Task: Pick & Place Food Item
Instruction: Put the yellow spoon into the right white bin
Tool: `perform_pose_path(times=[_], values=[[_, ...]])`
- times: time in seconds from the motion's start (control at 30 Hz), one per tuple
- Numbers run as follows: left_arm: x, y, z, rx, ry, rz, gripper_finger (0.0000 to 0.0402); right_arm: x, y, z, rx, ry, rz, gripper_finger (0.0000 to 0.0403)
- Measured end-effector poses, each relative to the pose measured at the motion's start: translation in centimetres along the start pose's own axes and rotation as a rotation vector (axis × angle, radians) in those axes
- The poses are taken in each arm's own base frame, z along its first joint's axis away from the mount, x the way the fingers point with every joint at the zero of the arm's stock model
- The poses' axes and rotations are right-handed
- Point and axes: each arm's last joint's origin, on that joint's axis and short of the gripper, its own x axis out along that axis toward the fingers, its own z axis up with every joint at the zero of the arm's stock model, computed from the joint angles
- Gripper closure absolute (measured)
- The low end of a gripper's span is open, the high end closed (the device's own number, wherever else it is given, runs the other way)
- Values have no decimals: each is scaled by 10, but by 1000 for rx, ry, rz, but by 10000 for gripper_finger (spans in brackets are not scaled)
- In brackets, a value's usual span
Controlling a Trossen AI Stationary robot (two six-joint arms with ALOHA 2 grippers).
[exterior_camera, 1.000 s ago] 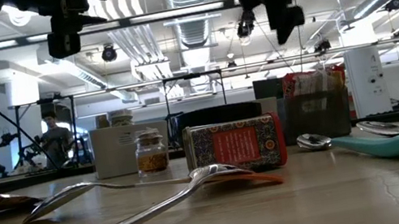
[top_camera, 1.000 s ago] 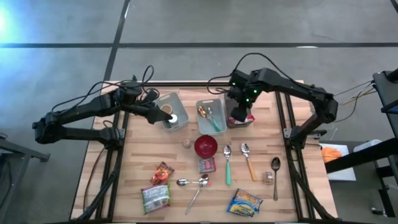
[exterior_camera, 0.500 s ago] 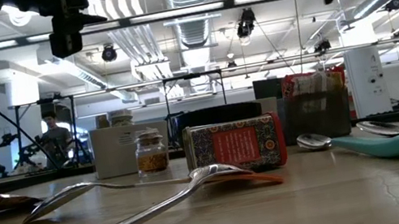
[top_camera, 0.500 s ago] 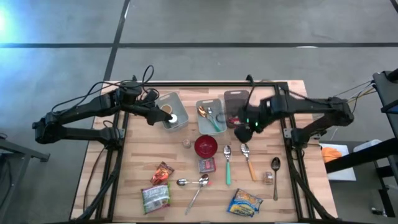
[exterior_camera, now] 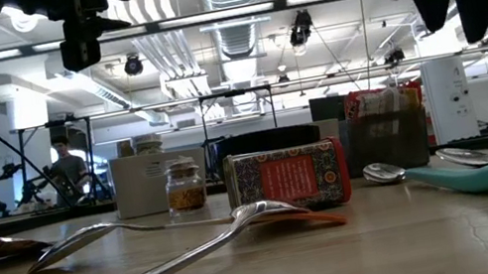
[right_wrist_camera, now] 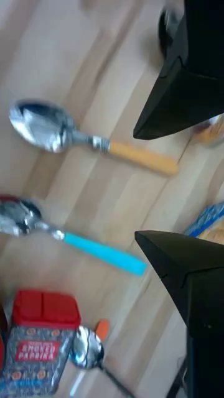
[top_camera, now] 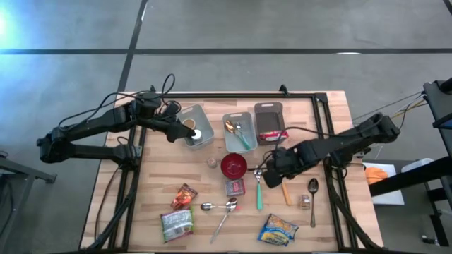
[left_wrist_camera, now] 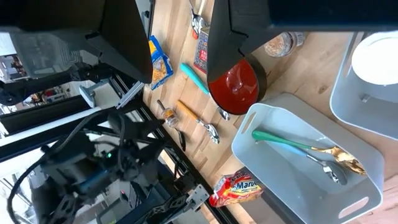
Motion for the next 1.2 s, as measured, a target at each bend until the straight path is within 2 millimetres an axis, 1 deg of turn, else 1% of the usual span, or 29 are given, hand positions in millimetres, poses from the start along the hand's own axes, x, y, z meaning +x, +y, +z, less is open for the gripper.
perform_pose_path(times=[0.1, 0.23, 0.37, 0.5, 0.83, 0.97, 1.07, 1.2], values=[[0, 0, 0, 0, 1, 0, 245, 17, -2, -4, 33, 3, 28, 154], [0, 0, 0, -3, 4, 3, 245, 39, -13, -12, 88, 11, 6, 154], [0, 0, 0, -3, 5, 4, 245, 55, -24, -20, 121, 11, -23, 154], [0, 0, -1, -3, 5, 4, 245, 66, -32, -21, 146, 1, -40, 154], [0, 1, -1, -4, 6, 5, 245, 80, -46, -20, 150, -55, -83, 154], [0, 1, -1, -4, 5, 5, 245, 87, -41, -19, 128, -76, -85, 154], [0, 1, -1, -4, 5, 5, 245, 100, -28, -19, 73, -50, -132, 154], [0, 0, -1, -11, 5, 4, 245, 108, -14, -19, 52, -47, -271, 154]])
